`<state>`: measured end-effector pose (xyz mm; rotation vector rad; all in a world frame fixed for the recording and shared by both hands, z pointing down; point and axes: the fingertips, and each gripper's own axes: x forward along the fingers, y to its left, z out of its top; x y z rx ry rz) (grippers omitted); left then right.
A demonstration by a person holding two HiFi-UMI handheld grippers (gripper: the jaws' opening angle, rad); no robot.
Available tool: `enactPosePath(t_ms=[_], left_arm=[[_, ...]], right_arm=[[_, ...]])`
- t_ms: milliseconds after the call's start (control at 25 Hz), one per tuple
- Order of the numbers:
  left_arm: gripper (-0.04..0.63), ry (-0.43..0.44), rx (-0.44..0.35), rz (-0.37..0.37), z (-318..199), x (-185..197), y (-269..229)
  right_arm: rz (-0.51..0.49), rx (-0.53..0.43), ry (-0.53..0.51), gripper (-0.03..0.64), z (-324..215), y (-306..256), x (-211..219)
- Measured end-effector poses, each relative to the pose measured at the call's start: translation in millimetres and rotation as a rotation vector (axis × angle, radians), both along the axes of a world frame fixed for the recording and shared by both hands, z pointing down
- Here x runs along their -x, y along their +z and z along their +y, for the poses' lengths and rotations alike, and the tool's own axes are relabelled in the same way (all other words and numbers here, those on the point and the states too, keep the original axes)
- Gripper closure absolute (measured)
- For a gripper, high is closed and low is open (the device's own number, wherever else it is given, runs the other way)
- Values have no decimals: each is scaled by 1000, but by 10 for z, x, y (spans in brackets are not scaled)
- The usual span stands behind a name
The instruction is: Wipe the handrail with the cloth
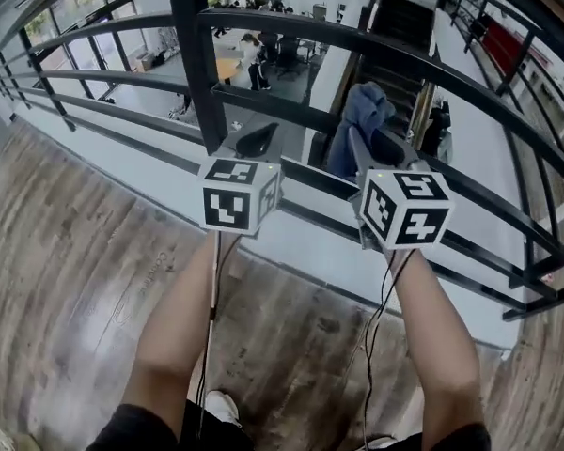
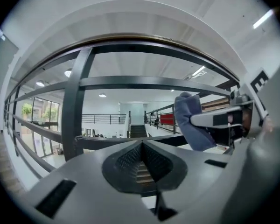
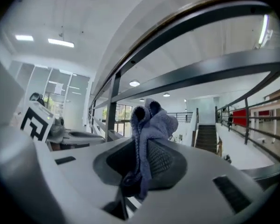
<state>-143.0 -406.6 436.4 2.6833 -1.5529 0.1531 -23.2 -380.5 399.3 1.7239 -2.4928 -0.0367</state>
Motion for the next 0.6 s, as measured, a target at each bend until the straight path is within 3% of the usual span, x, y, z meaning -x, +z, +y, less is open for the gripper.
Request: enactPosePath(t_ms=[280,480,600], left_arm=[[592,-87,-30,-16,-231,1041,-138],[592,-144,-49,-50,-409,1731,-293],[592,-149,-40,-82,-485,2028,-271]], right_arm=[[-47,93,-84,549,-629,-99,1158],[-35,184,-40,549,-1097,-60,1828],[31,229,2,549,-1284,42,2157]])
